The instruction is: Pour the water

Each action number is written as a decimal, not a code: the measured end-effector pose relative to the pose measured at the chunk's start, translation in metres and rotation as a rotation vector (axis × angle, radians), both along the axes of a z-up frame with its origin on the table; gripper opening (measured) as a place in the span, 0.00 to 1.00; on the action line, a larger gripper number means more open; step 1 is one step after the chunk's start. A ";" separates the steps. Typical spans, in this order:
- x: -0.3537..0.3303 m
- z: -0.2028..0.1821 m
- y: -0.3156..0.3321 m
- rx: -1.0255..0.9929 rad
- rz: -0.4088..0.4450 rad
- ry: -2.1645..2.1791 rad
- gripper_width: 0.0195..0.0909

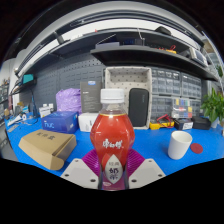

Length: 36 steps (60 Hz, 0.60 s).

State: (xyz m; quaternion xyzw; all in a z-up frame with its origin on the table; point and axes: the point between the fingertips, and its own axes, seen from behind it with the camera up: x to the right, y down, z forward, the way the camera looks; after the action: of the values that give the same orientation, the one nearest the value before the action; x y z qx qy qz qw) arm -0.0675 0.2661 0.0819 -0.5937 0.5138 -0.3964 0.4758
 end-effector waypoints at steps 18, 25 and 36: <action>0.042 0.010 -0.009 0.337 -0.034 0.114 0.15; 0.062 0.025 -0.028 0.605 -0.112 0.169 0.15; 0.084 0.036 -0.057 1.099 -0.240 0.258 0.15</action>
State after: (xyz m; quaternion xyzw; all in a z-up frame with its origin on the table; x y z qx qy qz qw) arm 0.0163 0.2087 0.1176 -0.2405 0.7619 -0.0468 0.5996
